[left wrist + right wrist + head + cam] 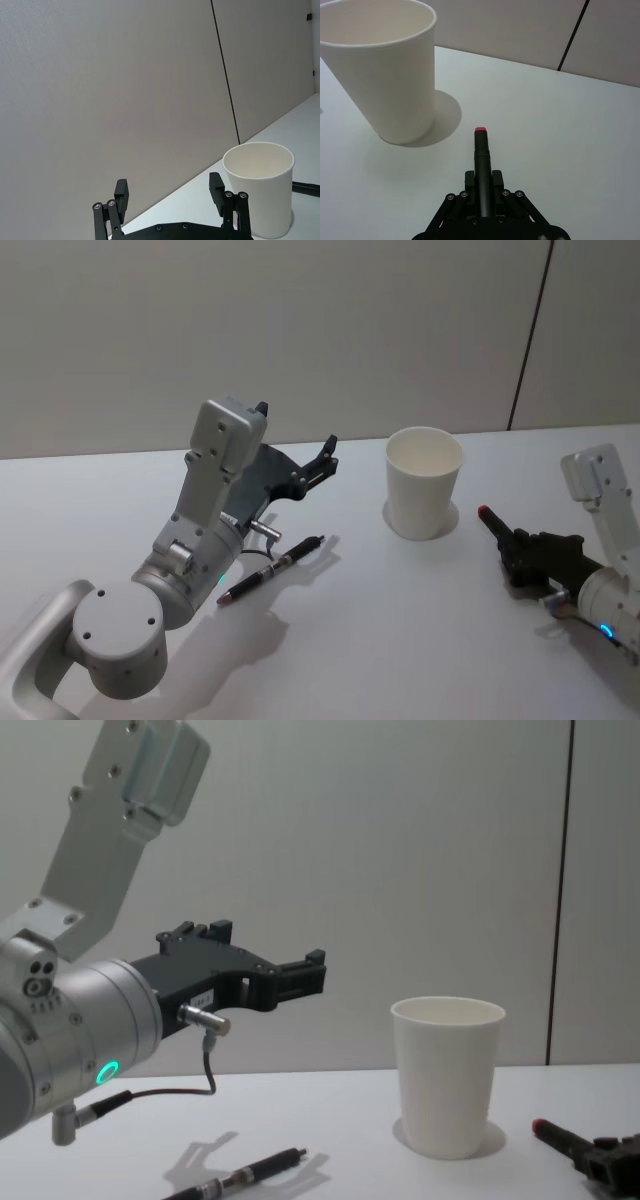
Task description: Place the pen into the pen holder.
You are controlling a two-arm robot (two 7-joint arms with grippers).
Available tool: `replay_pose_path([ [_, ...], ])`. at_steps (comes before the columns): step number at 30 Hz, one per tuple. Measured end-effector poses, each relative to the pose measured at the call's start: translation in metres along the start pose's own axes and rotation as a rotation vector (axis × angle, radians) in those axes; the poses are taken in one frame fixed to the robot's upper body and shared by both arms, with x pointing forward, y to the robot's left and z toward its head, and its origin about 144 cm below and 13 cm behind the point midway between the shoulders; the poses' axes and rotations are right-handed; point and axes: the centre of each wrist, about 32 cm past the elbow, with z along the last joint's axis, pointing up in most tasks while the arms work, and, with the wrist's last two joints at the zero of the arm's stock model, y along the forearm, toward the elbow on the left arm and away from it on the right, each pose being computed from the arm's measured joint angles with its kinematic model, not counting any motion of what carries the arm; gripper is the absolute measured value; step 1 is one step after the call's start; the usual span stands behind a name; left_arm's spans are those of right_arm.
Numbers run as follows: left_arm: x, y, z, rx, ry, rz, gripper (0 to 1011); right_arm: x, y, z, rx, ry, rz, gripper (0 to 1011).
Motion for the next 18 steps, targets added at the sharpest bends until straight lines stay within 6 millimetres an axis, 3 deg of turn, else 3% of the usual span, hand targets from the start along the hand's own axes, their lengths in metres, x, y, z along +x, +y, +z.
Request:
replay_pose_path([
  [18,0.0,0.0,0.0,0.0,0.0,0.0,1001,0.001,-0.0011,-0.0009,0.049,-0.009,-0.007,185],
])
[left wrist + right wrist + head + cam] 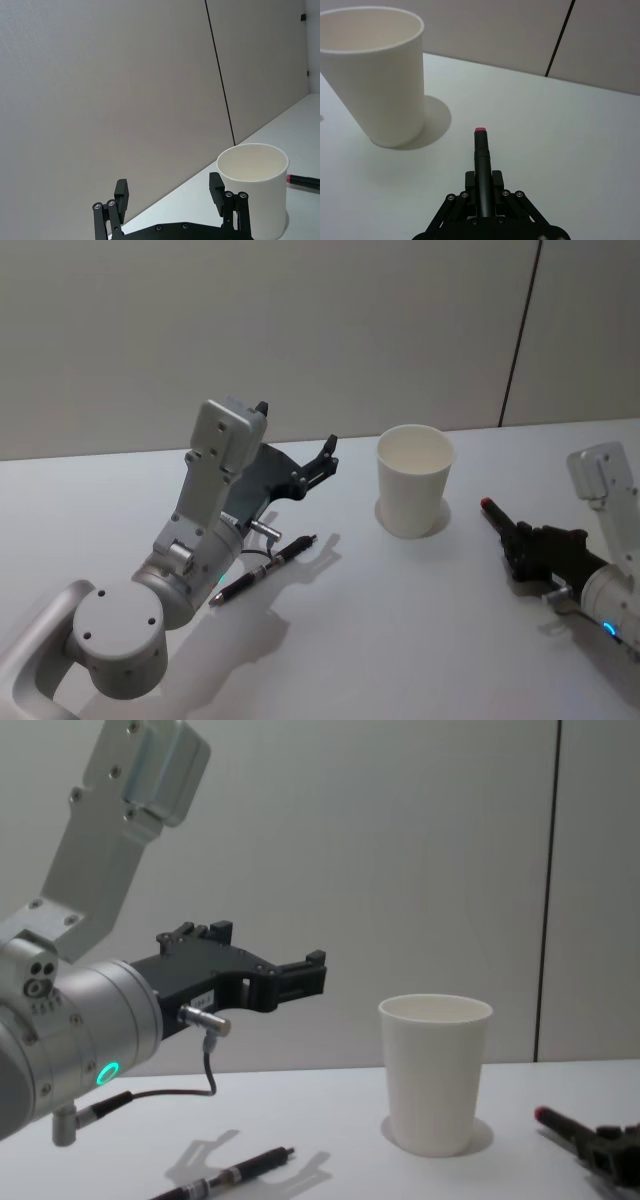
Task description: Place the pen into the pen holder.
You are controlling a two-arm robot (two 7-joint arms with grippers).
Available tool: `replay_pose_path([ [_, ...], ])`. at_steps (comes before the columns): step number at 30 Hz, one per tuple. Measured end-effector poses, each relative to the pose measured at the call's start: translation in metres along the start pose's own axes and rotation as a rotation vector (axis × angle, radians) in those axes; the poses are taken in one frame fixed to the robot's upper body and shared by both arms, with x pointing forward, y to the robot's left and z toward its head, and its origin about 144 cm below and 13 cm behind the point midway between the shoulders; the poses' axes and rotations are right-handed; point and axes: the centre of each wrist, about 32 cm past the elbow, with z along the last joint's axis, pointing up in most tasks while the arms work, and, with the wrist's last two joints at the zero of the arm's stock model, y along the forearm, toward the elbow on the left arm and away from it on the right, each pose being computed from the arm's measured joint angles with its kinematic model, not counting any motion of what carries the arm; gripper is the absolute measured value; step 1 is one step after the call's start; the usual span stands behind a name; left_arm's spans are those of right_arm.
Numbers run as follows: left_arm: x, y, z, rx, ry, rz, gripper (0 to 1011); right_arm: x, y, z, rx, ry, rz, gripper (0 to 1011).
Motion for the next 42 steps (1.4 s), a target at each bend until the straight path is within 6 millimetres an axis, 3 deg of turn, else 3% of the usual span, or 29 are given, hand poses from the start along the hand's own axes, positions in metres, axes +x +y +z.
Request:
replay_pose_path([
  [29,0.0,0.0,0.0,0.0,0.0,0.0,1001,0.006,-0.009,0.013,0.401,-0.086,-0.057,185],
  [42,0.0,0.0,0.0,0.0,0.0,0.0,1001,0.011,-0.001,0.028,0.614,-0.111,-0.062,185],
])
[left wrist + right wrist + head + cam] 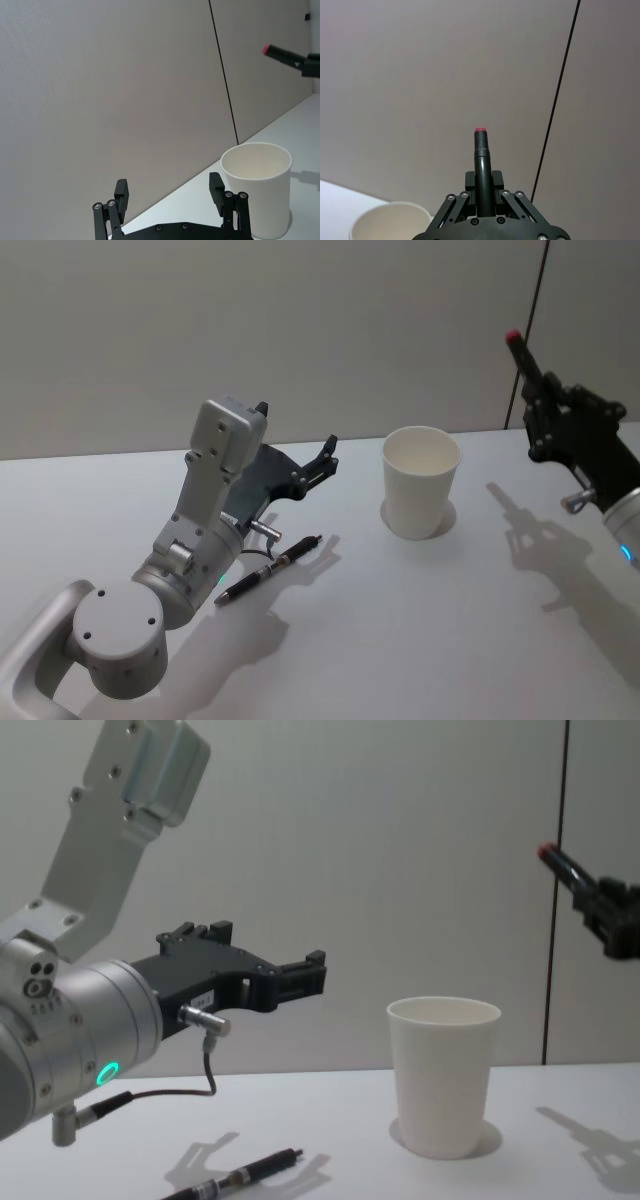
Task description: Place the pen into the pen holder.
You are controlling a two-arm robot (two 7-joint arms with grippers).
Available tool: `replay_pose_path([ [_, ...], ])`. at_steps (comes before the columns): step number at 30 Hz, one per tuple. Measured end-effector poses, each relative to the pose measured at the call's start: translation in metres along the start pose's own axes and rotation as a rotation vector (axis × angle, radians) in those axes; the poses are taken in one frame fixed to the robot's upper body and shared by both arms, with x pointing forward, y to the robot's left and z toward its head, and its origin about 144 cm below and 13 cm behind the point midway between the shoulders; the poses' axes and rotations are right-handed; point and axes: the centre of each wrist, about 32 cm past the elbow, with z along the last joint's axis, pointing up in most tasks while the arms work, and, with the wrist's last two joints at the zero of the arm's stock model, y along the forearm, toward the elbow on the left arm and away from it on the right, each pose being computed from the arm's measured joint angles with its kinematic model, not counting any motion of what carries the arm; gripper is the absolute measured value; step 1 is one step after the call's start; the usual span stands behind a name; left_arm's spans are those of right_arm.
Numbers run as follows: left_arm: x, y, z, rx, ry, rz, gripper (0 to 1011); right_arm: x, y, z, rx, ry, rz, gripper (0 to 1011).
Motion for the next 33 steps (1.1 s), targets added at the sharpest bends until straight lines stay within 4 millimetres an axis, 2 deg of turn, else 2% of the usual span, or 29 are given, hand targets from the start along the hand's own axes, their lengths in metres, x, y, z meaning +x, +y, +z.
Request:
replay_pose_path([
  [12,0.0,0.0,0.0,0.0,0.0,0.0,1001,0.0,0.029,-0.001,0.144,0.0,0.024,185],
  [33,0.0,0.0,0.0,0.0,0.0,0.0,1001,-0.018,0.067,-0.021,0.176,0.025,0.096,185],
])
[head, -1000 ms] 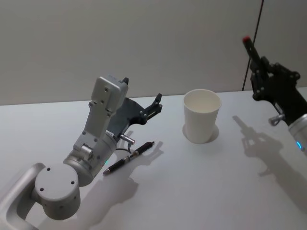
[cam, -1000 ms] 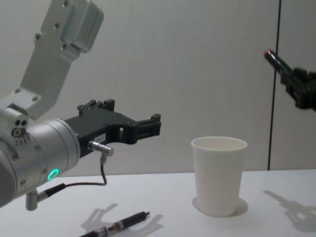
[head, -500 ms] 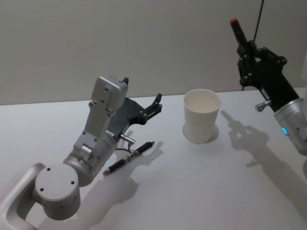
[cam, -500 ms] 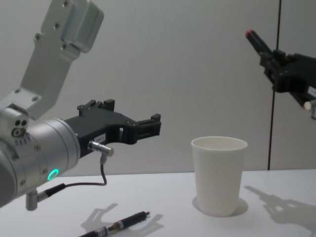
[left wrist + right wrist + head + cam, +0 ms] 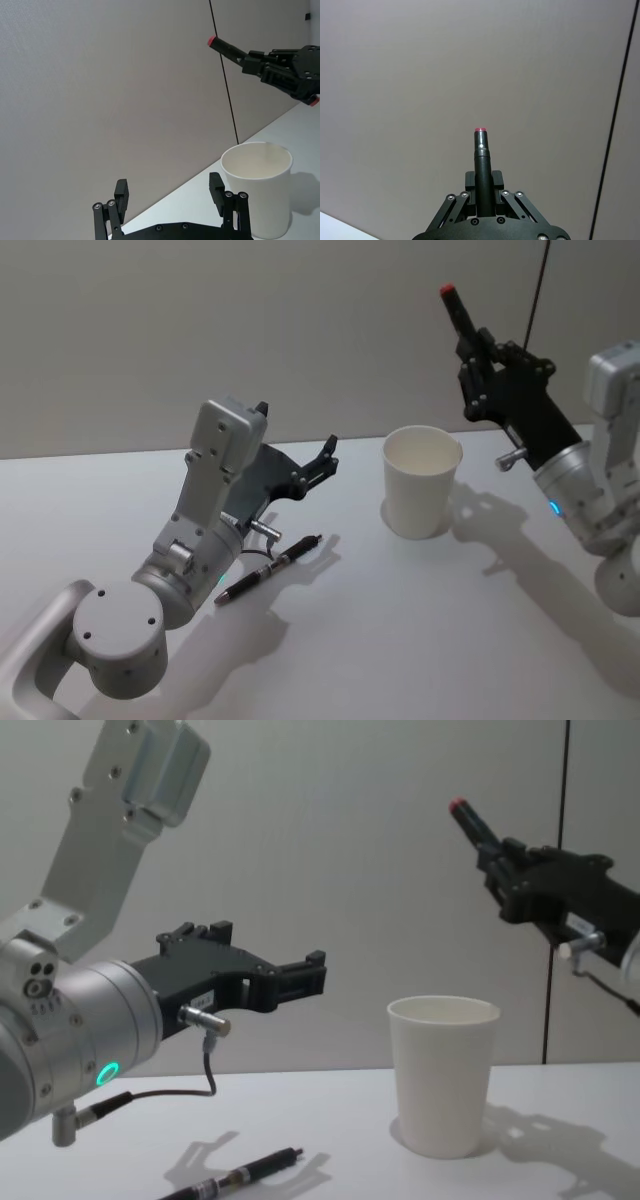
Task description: Place the pen into the pen holder.
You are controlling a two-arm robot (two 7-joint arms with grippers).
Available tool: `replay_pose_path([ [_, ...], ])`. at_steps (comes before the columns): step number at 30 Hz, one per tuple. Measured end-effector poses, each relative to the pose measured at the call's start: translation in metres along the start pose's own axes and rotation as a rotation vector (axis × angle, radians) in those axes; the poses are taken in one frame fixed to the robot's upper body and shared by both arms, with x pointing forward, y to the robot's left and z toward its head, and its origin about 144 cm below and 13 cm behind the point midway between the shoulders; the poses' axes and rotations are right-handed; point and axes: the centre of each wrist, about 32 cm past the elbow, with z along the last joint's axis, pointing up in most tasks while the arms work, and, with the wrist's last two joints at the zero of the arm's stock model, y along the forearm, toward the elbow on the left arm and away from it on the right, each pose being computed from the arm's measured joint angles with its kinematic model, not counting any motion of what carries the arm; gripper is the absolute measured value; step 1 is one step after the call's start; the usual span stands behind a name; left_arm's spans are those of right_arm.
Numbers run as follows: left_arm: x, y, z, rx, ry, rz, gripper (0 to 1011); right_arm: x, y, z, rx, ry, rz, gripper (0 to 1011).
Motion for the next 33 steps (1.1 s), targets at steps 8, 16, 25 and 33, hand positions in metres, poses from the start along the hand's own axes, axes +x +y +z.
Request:
replay_pose_path([
  [8,0.0,0.0,0.0,0.0,0.0,0.0,1001,-0.007,0.011,-0.009,0.004,0.006,0.027,185],
  [16,0.0,0.0,0.0,0.0,0.0,0.0,1001,-0.014,0.023,-0.019,0.012,0.008,0.054,185],
  [25,0.0,0.0,0.0,0.0,0.0,0.0,1001,-0.022,0.032,-0.027,0.015,0.009,0.081,185],
  [33,0.0,0.0,0.0,0.0,0.0,0.0,1001,-0.027,0.036,-0.034,0.014,0.011,0.099,185],
])
